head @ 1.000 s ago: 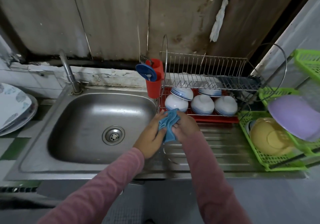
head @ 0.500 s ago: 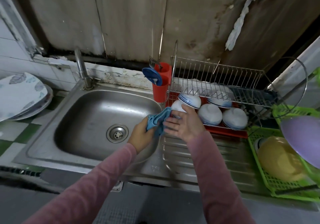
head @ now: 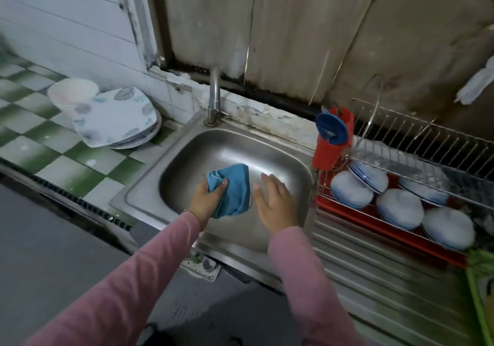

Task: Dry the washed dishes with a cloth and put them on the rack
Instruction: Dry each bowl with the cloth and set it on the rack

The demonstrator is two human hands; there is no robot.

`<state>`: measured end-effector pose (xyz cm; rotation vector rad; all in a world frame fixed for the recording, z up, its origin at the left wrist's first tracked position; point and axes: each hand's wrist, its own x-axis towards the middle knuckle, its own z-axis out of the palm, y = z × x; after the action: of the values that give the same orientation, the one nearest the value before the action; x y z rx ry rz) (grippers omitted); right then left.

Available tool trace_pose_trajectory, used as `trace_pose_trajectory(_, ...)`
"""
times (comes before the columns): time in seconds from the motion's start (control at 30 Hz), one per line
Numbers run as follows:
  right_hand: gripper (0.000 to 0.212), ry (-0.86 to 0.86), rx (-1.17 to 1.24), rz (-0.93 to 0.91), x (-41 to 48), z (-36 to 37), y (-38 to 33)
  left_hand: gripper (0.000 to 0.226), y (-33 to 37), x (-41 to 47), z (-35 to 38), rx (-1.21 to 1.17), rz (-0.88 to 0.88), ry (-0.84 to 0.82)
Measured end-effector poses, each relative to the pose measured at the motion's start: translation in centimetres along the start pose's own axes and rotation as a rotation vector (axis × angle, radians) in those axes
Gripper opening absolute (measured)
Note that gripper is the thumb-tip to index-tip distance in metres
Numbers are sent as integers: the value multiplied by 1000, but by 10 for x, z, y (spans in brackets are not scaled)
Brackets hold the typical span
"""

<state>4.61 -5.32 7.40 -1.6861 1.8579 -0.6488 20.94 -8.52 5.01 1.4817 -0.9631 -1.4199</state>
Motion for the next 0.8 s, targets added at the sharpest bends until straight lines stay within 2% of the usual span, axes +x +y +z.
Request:
trace_pose_trajectory(0.07, 56, -36, -92, -44, 8, 26, -23, 18, 2, 9, -33, 18, 10, 34)
trace_pose_trajectory(0.17, 59, -74, -103, -42, 19, 70, -62, 3, 7, 24, -92, 104, 63, 101)
trace_pose_trajectory(0.3, 58, -52, -61, -27, 26, 133, -126, 11, 11, 38, -184, 192, 57, 194)
trace_pose_trajectory(0.4, 57, -78, -22, -63, 32, 180, -175, 10, 13, 43, -253, 130, 33, 261)
trace_pose_trajectory(0.53, 53, -126, 117, -19, 39, 233, -232, 7, 12, 49, -327, 80, 26, 315)
trace_pose_trajectory(0.8, 52, -268, 118, 33, 73, 319, -300, 5, 10, 84, -421, 15, 20, 395)
